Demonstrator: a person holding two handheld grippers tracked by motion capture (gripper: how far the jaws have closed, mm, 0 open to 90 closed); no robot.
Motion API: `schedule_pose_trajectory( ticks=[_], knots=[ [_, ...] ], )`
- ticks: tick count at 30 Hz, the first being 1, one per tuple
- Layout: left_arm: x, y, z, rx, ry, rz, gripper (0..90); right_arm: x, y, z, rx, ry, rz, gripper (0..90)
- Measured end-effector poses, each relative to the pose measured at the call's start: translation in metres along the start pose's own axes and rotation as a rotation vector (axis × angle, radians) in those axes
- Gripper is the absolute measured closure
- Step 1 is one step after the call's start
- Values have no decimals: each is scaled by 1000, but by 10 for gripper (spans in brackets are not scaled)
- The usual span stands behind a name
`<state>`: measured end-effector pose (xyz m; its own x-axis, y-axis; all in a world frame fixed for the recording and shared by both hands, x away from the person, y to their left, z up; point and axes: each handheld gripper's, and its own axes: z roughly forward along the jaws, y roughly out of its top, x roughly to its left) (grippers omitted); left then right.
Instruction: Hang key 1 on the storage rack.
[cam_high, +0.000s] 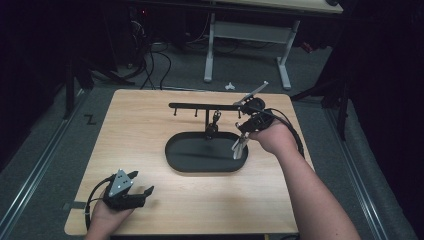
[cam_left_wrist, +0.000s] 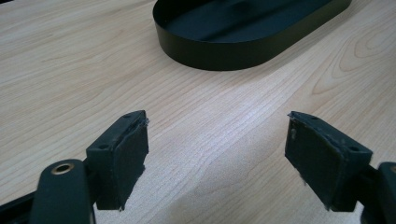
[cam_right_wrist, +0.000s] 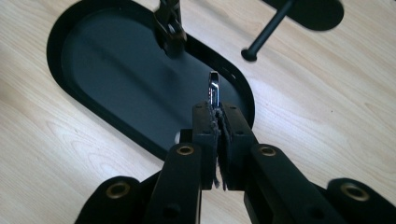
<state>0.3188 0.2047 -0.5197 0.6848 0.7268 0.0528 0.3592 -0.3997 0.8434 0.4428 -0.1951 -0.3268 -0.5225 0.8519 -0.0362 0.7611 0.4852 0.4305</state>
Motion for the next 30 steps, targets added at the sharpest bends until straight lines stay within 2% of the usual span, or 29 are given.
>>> schedule_pose_trajectory(
  ticks=[11, 19, 30],
  knots=[
    [1, 0, -1, -3, -1, -4, 220, -6, 13, -6, -29, -4, 16, 864],
    [0, -1, 0, 6, -5, 3, 220, -17, 13, -2, -38, 0, 66, 863],
    [-1, -1, 2, 12, -12, 8, 220, -25, 23, 2, -39, -4, 66, 862]
  ],
)
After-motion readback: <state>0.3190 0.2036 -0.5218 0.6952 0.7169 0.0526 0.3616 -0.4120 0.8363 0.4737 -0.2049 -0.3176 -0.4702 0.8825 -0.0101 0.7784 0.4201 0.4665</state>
